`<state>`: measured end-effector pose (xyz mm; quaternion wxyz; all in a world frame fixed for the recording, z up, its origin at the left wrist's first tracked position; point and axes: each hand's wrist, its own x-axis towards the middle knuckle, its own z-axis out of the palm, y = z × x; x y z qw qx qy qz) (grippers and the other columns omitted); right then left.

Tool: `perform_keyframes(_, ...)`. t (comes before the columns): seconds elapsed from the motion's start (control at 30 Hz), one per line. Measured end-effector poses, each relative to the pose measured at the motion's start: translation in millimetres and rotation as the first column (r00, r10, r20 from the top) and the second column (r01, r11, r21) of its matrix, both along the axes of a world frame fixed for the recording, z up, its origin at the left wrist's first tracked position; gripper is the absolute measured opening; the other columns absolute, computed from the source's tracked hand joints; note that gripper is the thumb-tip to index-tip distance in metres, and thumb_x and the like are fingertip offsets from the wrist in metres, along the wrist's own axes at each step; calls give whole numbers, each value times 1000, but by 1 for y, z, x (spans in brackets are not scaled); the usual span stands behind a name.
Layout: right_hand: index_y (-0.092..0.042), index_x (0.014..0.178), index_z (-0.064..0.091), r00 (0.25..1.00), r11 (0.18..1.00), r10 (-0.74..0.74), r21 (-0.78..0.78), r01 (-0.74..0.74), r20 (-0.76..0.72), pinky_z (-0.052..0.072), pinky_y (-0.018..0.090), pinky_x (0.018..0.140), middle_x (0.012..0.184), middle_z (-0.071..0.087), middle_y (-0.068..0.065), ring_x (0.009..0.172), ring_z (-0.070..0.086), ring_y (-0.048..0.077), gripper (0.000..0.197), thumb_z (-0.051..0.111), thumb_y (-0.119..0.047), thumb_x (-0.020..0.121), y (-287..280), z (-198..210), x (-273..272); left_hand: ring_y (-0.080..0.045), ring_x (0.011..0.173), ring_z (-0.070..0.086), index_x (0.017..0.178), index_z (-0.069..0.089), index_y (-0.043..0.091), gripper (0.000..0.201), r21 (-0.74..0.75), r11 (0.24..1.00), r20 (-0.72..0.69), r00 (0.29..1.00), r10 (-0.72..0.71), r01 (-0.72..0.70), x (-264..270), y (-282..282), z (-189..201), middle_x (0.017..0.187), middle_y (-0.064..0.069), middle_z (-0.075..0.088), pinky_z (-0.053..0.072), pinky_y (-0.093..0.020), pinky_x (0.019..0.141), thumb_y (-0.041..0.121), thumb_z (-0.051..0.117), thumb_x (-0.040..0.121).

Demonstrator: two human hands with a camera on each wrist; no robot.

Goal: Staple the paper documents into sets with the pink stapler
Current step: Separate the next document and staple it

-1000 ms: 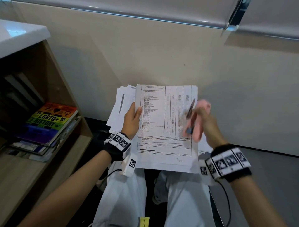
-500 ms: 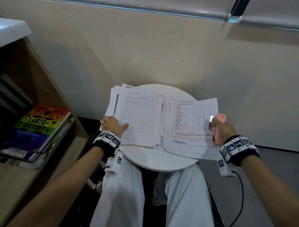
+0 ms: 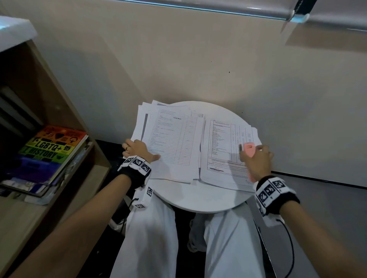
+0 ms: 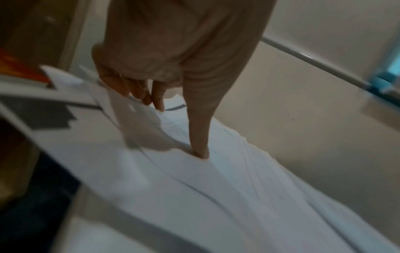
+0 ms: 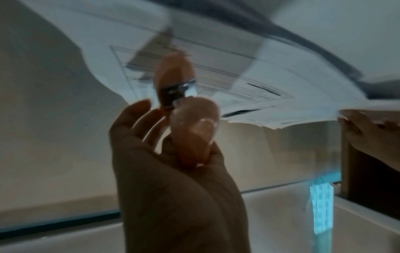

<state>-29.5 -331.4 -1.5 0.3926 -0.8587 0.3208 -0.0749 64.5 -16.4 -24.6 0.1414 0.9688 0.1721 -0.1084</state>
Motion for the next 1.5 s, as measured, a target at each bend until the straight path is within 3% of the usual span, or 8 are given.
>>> perform_keyframes(0.1, 1, 96, 54, 993, 932, 93, 358, -61, -72, 48, 21, 48, 84, 57, 10, 64, 54, 19, 28, 63, -24, 88, 15, -8, -10, -36, 132, 24, 122, 46, 2, 85, -102, 992, -68, 995, 67, -74, 7, 5, 1, 139, -19, 28, 33, -47, 103, 52, 81, 63)
perform_keyframes(0.43, 2, 118, 52, 978, 872, 82, 489, 24, -194, 44, 27, 59, 97, 64, 17, 73, 60, 24, 51, 65, -32, 82, 15, -41, -7, -39, 123, 33, 109, 60, -10, 33, -207, 969, 201, 964, 174, -132, 15, 15, -15, 129, -21, 36, 39, -47, 98, 19, 55, 93)
perform_keyframes(0.6, 5, 114, 55, 974, 877, 108, 481, 2, -201, 44, 28, 60, 90, 63, 15, 71, 58, 25, 44, 63, -28, 85, 14, -39, -7, -38, 115, 36, 97, 58, -1, 12, -258, 963, 566, 820, 87, 76, -4, 19, -18, 129, -20, 40, 38, -44, 95, 10, 54, 93)
perform_keyframes(0.77, 4, 104, 60, 976, 867, 122, 497, -17, -180, 46, 27, 60, 80, 64, 14, 65, 59, 24, 33, 63, -23, 86, 12, -39, -8, -24, 92, 44, 94, 52, -5, 14, -373, 887, 719, 689, 92, 271, -24, 33, -14, 107, -23, 51, 31, -14, 84, -15, 43, 89)
perform_keyframes(0.9, 3, 103, 62, 972, 877, 136, 480, -27, -193, 46, 30, 65, 83, 65, 15, 68, 59, 26, 35, 61, -27, 86, 11, -35, -10, -13, 62, 38, 88, 40, 13, 17, -498, 758, 714, 696, 83, 421, -37, 47, -4, 68, -2, 47, 31, -13, 55, -3, 43, 95)
perform_keyframes(1.27, -3, 90, 55, 985, 831, 58, 554, 43, -164, 46, 23, 50, 69, 58, 9, 61, 54, 21, 21, 53, -23, 93, 5, -22, -14, 14, 96, 58, 98, 64, 15, 21, -755, 411, 518, 849, -106, 511, -93, 55, 21, 97, 19, 68, 41, -4, 87, -1, 51, 93)
perform_keyframes(1.4, -6, 89, 57, 992, 783, -2, 617, 79, -125, 49, 28, 60, 71, 62, 10, 59, 60, 21, 16, 57, -22, 89, -1, -19, -18, 17, 99, 56, 104, 62, 18, 25, -823, 421, 279, 917, -285, 381, -122, 35, -11, 112, 7, 62, 41, -1, 86, -2, 58, 89)
perform_keyframes(1.5, -6, 86, 55, 997, 718, -56, 691, 81, -59, 52, 24, 53, 68, 59, 11, 44, 60, 17, 10, 56, -15, 91, -2, -14, -21, -10, 114, 57, 113, 59, 17, 27, -793, 520, 117, 917, -382, 317, -133, 28, -25, 124, -4, 60, 46, -16, 92, 5, 61, 89)
